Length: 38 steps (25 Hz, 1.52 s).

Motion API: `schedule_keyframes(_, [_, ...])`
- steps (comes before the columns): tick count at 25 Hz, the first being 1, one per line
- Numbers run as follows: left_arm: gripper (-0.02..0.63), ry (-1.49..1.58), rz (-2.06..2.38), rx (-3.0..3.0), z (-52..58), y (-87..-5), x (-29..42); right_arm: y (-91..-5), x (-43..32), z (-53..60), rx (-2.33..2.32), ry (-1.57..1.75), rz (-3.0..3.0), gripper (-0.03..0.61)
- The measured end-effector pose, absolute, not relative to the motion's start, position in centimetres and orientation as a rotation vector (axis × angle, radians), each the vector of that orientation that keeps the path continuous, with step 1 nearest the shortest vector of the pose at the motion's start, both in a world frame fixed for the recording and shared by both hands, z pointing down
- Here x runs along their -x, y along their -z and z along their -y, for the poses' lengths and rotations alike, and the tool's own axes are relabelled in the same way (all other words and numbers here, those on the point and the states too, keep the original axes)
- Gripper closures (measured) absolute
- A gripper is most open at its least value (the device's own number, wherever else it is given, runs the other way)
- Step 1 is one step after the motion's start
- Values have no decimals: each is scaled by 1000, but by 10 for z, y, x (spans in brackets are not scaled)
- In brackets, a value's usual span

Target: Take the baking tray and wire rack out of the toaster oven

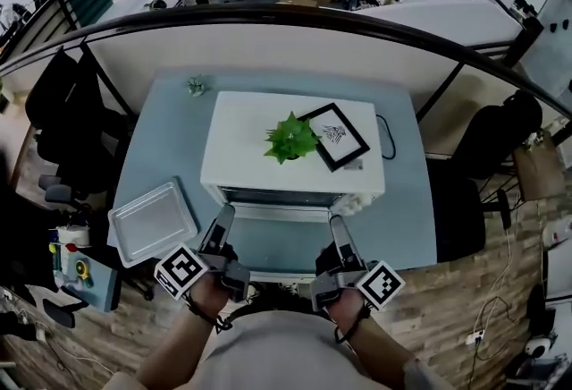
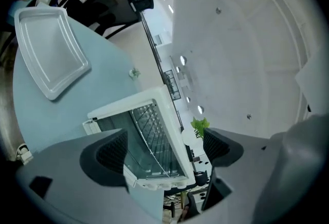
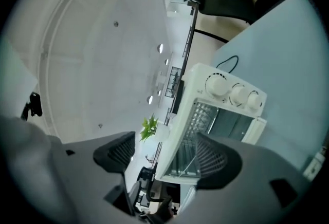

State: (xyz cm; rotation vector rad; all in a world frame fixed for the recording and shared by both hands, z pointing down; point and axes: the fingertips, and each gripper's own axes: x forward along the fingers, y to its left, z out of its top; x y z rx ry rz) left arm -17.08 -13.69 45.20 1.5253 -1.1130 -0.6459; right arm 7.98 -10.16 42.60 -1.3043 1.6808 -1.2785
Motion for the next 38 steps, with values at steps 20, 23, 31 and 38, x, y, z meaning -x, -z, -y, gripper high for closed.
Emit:
schedule_keyframes(20, [150, 681, 1090, -1395, 187, -541, 151, -519, -76, 143, 1300, 1407, -1527, 238])
schedule_keyframes(23, [150, 699, 1085, -1398, 195, -551, 154, -530, -73, 154, 1297, 1399, -1529, 249])
schedule_keyframes(31, [153, 785, 971, -1419, 220, -570, 139, -552, -77, 190, 1288, 1361, -1460, 270])
schedule_keyframes(38, [300, 799, 980, -1449, 236, -572, 135, -556, -83, 210, 1262, 1335, -1387, 310])
